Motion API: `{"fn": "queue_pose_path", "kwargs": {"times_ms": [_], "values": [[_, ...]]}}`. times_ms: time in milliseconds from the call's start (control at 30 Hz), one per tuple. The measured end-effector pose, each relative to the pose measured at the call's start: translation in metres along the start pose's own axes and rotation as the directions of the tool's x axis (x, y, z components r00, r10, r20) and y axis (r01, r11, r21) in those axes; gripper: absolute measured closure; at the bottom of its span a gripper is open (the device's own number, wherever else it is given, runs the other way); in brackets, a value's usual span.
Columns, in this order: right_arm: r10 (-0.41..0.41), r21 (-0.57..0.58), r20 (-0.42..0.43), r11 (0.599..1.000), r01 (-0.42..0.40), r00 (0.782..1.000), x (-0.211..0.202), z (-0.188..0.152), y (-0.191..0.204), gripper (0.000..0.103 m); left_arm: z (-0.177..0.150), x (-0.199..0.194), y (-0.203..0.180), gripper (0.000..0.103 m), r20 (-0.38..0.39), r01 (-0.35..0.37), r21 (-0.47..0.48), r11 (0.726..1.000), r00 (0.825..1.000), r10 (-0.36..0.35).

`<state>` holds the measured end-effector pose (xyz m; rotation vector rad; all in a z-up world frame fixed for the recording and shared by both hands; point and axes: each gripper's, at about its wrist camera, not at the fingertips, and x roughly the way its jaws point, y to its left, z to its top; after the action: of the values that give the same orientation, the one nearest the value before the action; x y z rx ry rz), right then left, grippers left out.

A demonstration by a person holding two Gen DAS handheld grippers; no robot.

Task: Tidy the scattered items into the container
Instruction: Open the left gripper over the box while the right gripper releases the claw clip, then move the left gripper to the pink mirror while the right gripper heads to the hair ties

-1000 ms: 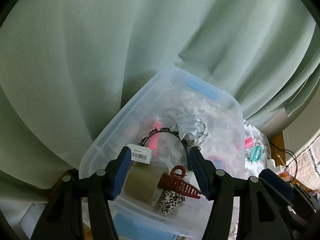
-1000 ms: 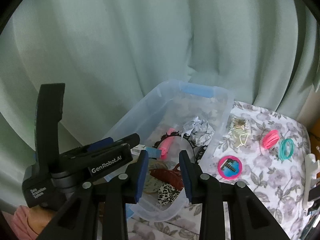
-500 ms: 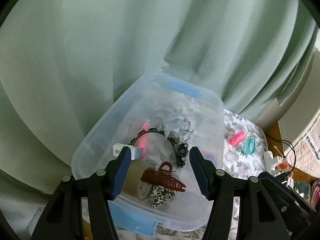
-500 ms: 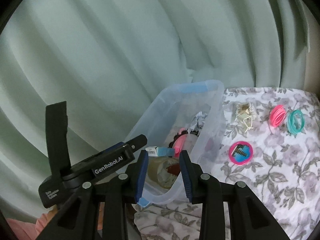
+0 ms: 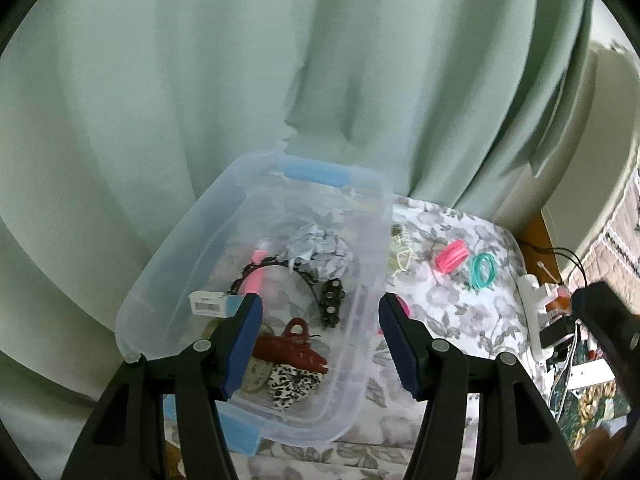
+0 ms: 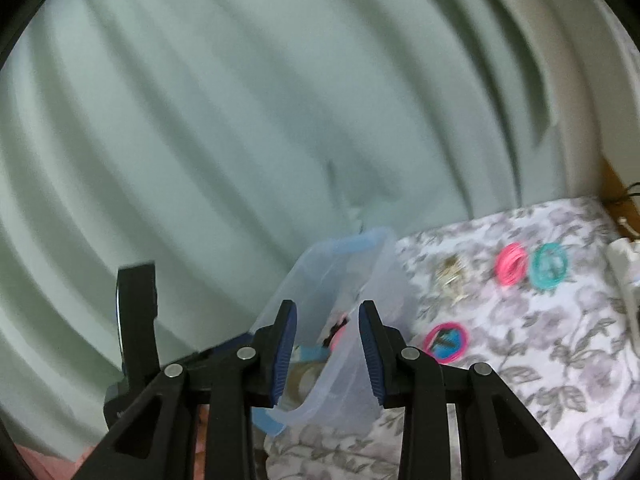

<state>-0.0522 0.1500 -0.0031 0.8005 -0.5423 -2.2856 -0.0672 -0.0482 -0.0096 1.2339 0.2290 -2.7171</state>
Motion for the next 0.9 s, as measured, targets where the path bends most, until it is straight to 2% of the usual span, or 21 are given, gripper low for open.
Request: {"fn": "queue_pose_path", "kwargs": {"times_ms": [67,200,400,633,900], "values": [[-0.032,0.024,0.046,0.999,0.031,0.998,-0.014,0.005,-0.012,0.068,-0.001,0.002,-0.009,0.041,-0.006,0.001,0.017,1.0,1.0,-0.001],[-0.052,0.092,0.129,0.995,0.04,0.99,-0.04,0.011,-0.041,0.068,-0.002,0.005,-0.026,0.041,-0.018,0.002,0.05,0.999,1.0,-0.001],[-0.063,0.166,0.192,0.986,0.031,0.979,-0.066,0.017,-0.075,0.068,-0.007,0.014,-0.05,0.041,-0.037,0.007,0.102,0.995,0.999,-0.004],[-0.082,0.205,0.163,0.978,0.047,0.983,-0.068,0.014,-0.099,0.067,-0.014,0.03,-0.078,0.041,-0.061,0.017,0.166,0.986,0.998,-0.007],[-0.148,0.247,0.111,0.962,0.117,0.983,-0.058,0.004,-0.129,0.068,-0.026,0.051,-0.11,0.041,-0.084,0.038,0.246,0.969,0.996,-0.018]]}}
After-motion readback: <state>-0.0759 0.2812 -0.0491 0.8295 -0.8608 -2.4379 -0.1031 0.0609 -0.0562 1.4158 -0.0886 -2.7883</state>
